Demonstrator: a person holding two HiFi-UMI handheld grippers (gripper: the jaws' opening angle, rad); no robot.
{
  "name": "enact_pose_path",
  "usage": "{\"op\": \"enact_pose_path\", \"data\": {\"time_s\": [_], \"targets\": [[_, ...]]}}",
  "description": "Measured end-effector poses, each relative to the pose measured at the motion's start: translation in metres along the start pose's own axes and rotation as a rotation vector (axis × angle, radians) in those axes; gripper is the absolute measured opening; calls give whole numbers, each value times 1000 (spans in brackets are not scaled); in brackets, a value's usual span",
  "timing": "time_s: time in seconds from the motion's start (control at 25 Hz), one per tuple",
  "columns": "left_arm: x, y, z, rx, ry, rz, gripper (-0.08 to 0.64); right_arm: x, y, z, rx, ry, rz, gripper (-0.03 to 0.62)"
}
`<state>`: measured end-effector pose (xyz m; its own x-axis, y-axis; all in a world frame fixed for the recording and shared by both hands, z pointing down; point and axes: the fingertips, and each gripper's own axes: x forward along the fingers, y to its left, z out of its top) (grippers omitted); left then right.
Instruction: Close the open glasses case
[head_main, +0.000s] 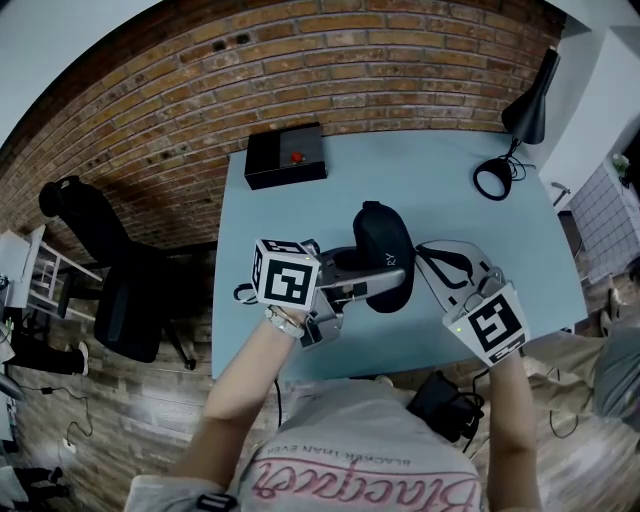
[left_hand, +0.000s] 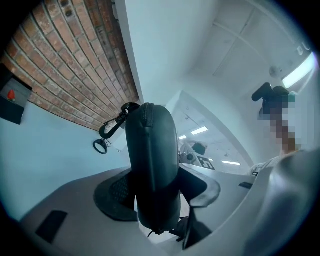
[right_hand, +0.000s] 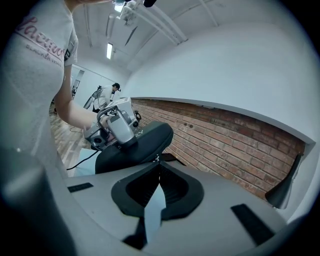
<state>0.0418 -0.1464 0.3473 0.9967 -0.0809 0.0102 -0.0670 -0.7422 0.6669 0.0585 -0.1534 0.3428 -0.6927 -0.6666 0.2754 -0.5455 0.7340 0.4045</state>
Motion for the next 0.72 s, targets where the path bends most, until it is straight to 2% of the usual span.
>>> {"op": "enact_pose_path", "data": {"time_s": [0.36,0.6,0.72], "targets": [[3,0,-34,86,204,17,249,1,-1,-1,4,6,8,17],[2,5,-48,143,313,35,249,3,-1,-4,-40,40,21,17],[1,10,-54,198,386,68,249,3,-1,-6,-85,57,25,18]]}}
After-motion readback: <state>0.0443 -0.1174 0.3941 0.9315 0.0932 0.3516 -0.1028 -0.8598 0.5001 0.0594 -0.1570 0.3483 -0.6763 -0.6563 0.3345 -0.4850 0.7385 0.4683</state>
